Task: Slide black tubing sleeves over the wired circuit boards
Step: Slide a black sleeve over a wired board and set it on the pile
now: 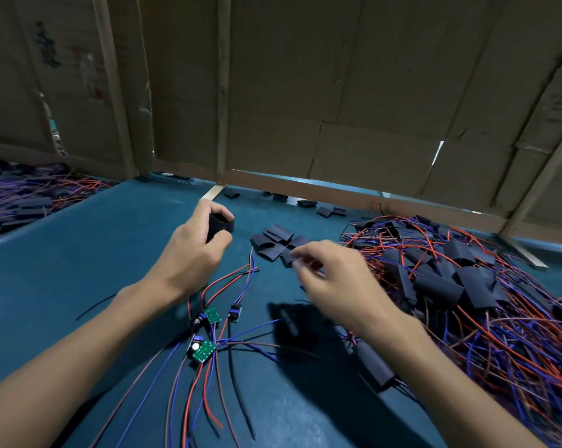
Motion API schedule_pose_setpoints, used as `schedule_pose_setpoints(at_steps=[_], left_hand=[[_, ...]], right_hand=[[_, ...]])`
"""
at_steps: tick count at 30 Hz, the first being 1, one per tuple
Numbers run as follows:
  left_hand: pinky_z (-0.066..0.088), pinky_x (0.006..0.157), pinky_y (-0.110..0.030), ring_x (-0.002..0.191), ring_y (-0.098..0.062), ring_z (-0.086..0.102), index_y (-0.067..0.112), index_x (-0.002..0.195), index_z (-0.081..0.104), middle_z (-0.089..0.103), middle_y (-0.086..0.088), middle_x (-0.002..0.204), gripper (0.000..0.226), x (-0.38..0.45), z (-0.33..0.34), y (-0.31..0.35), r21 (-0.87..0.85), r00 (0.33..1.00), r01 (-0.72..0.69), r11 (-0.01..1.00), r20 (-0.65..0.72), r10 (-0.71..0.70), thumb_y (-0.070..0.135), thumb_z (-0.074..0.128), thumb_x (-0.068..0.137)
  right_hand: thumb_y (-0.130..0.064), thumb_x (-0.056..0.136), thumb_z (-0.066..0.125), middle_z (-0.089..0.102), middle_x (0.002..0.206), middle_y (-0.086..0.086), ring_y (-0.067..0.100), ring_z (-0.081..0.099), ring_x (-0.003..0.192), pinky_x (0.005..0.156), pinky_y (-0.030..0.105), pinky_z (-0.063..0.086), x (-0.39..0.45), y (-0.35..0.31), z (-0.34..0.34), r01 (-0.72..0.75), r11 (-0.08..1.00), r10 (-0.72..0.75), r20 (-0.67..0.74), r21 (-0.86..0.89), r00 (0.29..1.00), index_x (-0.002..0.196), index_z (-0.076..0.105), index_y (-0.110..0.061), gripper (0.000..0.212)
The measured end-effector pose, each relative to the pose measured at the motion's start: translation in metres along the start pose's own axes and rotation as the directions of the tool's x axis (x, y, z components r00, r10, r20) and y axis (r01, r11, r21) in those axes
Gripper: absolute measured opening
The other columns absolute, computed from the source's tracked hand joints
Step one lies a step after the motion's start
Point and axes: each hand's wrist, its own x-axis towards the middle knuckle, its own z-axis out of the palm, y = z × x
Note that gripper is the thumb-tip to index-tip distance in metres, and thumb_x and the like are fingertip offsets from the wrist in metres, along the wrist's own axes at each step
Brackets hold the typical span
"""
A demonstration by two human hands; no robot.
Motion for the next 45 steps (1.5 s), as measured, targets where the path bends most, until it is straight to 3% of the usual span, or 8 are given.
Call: schedule_pose_setpoints(at_steps=[5,9,14,22,28,32,41,45], left_hand=[[0.040,0.061,-0.012,0.070,-0.003,0.059,0.029,0.092,0.056,0.065,0.007,0.074,0.013,0.005,-0.002,-0.015,0.213,0.990,0.102,0.972,-0.115,-0.079,0.025,0.067,0.086],[0.041,0.066,-0.030,0.077,-0.011,0.060,0.031,0.092,0.055,0.066,0.006,0.078,0.013,0.008,-0.006,-0.029,0.319,0.983,0.182,0.930,-0.058,-0.173,0.033,0.065,0.084],[0.049,0.075,-0.033,0.085,-0.021,0.063,0.034,0.097,0.053,0.068,0.001,0.090,0.014,0.005,-0.007,-0.043,0.387,0.955,0.230,0.893,0.085,-0.283,0.037,0.062,0.086],[0.039,0.067,-0.020,0.081,-0.003,0.057,0.035,0.104,0.049,0.063,0.016,0.090,0.014,-0.011,0.027,-0.034,0.262,0.956,0.252,0.932,0.081,-0.281,0.037,0.059,0.094],[0.050,0.078,-0.031,0.084,-0.016,0.064,0.031,0.107,0.055,0.066,0.005,0.090,0.015,-0.017,0.045,-0.012,-0.079,0.932,0.350,0.934,0.128,-0.339,0.033,0.063,0.095],[0.047,0.054,-0.016,0.059,-0.007,0.058,0.021,0.111,0.056,0.065,-0.001,0.077,0.016,-0.021,0.053,0.001,-0.317,0.910,0.415,0.853,0.163,-0.382,0.024,0.062,0.097],[0.040,0.065,-0.029,0.061,-0.006,0.053,0.033,0.106,0.053,0.061,0.002,0.079,0.018,-0.023,0.054,0.000,-0.260,0.910,0.413,0.873,0.163,-0.382,0.031,0.065,0.093],[0.039,0.075,-0.026,0.099,0.000,0.054,0.038,0.105,0.051,0.059,0.010,0.112,0.014,-0.023,0.055,-0.002,-0.190,0.914,0.402,0.896,0.151,-0.378,0.036,0.062,0.095]], right_hand=[[-0.024,0.099,0.062,0.042,0.157,0.004,0.015,0.036,0.145,0.120,0.028,0.027,-0.028,-0.043,0.034,0.388,0.907,-0.422,0.387,0.166,0.820,0.152,0.043,-0.020,0.056],[-0.031,0.100,0.059,0.061,0.132,0.001,0.023,0.052,0.123,0.103,0.041,0.042,-0.026,-0.041,0.030,0.487,0.873,-0.440,0.399,-0.017,0.804,0.134,0.064,-0.022,0.035],[-0.036,0.096,0.056,0.072,0.100,0.001,0.026,0.063,0.099,0.086,0.038,0.050,-0.015,-0.024,0.002,0.306,0.918,-0.164,0.460,-0.253,0.873,0.106,0.073,-0.023,0.024],[-0.048,0.097,0.055,0.063,0.113,0.007,0.028,0.057,0.112,0.091,0.034,0.047,-0.015,-0.003,0.008,-0.048,0.932,0.197,0.390,-0.359,0.899,0.117,0.064,-0.020,0.036],[-0.025,0.087,0.066,0.069,0.083,-0.008,0.010,0.061,0.082,0.070,0.022,0.044,-0.012,-0.002,0.007,-0.145,0.975,0.200,0.379,-0.169,0.904,0.110,0.072,-0.023,0.023],[-0.024,0.084,0.068,0.065,0.082,-0.010,0.009,0.058,0.082,0.068,0.020,0.041,-0.012,0.001,0.009,-0.177,0.977,0.208,0.335,-0.121,0.919,0.113,0.069,-0.025,0.029],[-0.069,0.079,0.063,0.067,0.082,-0.003,0.025,0.064,0.089,0.071,0.035,0.049,-0.015,0.000,0.010,-0.224,0.900,0.333,0.258,-0.373,0.907,0.079,0.059,-0.021,0.048],[-0.065,0.083,0.064,0.066,0.075,-0.005,0.020,0.065,0.081,0.070,0.032,0.052,-0.011,-0.003,0.000,-0.247,0.904,0.350,0.276,-0.348,0.895,0.073,0.063,-0.020,0.046]])
